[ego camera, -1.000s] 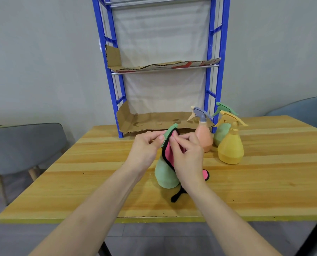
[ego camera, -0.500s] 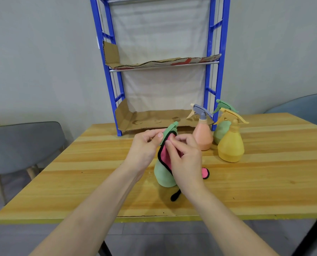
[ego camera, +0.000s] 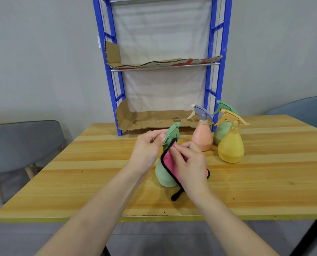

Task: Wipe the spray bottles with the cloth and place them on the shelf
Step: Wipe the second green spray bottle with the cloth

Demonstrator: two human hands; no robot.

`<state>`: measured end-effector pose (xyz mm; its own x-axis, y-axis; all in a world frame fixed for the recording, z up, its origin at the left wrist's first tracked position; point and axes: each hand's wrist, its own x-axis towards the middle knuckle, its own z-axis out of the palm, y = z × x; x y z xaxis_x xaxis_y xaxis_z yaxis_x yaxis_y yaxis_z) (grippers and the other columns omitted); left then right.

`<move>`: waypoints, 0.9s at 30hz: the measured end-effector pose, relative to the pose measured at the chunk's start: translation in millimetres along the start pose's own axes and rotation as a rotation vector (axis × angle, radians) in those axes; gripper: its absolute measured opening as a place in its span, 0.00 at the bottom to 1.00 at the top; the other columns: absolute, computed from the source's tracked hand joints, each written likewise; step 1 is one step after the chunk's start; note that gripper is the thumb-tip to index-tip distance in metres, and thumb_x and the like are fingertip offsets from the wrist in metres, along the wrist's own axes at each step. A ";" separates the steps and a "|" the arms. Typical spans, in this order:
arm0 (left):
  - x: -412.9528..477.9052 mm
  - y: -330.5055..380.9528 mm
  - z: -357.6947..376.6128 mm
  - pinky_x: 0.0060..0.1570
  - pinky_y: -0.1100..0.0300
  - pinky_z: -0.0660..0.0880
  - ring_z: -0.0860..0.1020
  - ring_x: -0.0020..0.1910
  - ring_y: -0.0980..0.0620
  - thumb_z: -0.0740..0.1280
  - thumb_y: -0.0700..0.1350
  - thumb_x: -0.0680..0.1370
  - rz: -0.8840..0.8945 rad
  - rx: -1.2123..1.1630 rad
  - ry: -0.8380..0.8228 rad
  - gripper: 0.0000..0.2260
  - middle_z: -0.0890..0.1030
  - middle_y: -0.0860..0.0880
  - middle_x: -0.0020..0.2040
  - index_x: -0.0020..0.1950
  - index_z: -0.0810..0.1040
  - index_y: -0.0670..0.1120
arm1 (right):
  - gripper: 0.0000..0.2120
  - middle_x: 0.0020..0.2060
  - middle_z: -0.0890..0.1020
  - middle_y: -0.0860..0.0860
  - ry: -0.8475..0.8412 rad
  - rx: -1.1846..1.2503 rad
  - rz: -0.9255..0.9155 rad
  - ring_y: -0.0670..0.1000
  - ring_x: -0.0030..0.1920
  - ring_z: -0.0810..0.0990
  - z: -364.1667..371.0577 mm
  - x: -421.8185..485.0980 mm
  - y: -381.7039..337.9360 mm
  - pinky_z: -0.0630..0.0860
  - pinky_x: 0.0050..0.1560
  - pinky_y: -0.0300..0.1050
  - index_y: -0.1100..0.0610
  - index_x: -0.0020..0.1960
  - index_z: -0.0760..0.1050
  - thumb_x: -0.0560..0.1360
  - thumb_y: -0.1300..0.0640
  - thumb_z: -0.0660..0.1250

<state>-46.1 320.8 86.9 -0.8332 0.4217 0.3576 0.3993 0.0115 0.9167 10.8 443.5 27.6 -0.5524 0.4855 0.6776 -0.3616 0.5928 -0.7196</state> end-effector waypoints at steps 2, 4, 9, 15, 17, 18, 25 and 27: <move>-1.9 0.2 0.5 0.65 0.60 0.74 0.81 0.63 0.58 0.62 0.42 0.86 0.002 0.004 0.005 0.13 0.85 0.51 0.62 0.64 0.85 0.50 | 0.04 0.43 0.81 0.49 -0.037 0.048 0.082 0.45 0.46 0.80 -3.2 5.1 -3.9 0.73 0.48 0.32 0.55 0.49 0.89 0.78 0.60 0.74; -3.6 0.3 1.5 0.66 0.59 0.74 0.80 0.64 0.58 0.62 0.42 0.86 0.006 0.006 0.014 0.14 0.84 0.51 0.62 0.64 0.85 0.51 | 0.04 0.42 0.81 0.51 -0.048 0.059 0.109 0.45 0.44 0.80 -3.7 10.7 -10.3 0.74 0.47 0.37 0.54 0.47 0.89 0.78 0.58 0.74; -4.4 2.1 5.2 0.66 0.59 0.74 0.80 0.62 0.58 0.62 0.43 0.86 -0.020 -0.003 0.049 0.14 0.83 0.50 0.62 0.64 0.85 0.53 | 0.07 0.40 0.84 0.52 -0.048 0.122 0.248 0.47 0.44 0.81 -3.3 19.1 -20.5 0.76 0.50 0.46 0.50 0.42 0.88 0.78 0.54 0.74; -4.4 3.8 8.4 0.65 0.60 0.75 0.80 0.60 0.60 0.63 0.42 0.85 -0.013 0.000 0.077 0.14 0.82 0.51 0.61 0.62 0.86 0.54 | 0.11 0.37 0.82 0.49 -0.089 0.006 0.189 0.45 0.42 0.79 -4.8 22.1 -19.3 0.70 0.45 0.36 0.56 0.40 0.86 0.79 0.54 0.72; -4.8 2.6 8.1 0.64 0.59 0.75 0.80 0.61 0.59 0.62 0.42 0.85 -0.006 0.001 0.071 0.14 0.83 0.51 0.61 0.63 0.85 0.53 | 0.09 0.38 0.80 0.49 -0.085 -0.123 0.070 0.42 0.40 0.76 -4.8 21.4 -19.2 0.67 0.43 0.29 0.57 0.41 0.85 0.79 0.55 0.73; -4.7 2.0 7.6 0.64 0.59 0.75 0.80 0.61 0.60 0.62 0.43 0.85 -0.008 0.004 0.067 0.14 0.83 0.51 0.61 0.63 0.85 0.53 | 0.09 0.38 0.79 0.49 -0.098 -0.142 0.037 0.42 0.40 0.76 -6.0 23.1 -17.9 0.67 0.43 0.29 0.56 0.40 0.84 0.79 0.56 0.73; -0.3 -1.2 6.6 0.69 0.52 0.75 0.81 0.62 0.57 0.62 0.43 0.85 -0.018 0.019 0.061 0.13 0.83 0.50 0.61 0.63 0.85 0.53 | 0.12 0.40 0.83 0.49 -0.176 0.045 0.178 0.45 0.45 0.80 -14.1 24.4 -13.1 0.74 0.50 0.43 0.55 0.38 0.83 0.80 0.56 0.71; -0.8 -0.8 7.4 0.69 0.51 0.75 0.81 0.62 0.57 0.62 0.43 0.85 -0.015 0.009 0.070 0.14 0.84 0.50 0.61 0.63 0.85 0.53 | 0.08 0.41 0.82 0.48 -0.156 -0.014 0.106 0.45 0.45 0.80 -12.9 19.7 -11.5 0.75 0.49 0.42 0.56 0.42 0.84 0.79 0.56 0.73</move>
<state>-42.9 327.2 84.6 -0.8641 0.3565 0.3554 0.3894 0.0259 0.9207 13.7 454.5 51.2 -0.6971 0.4407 0.5656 -0.2852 0.5533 -0.7826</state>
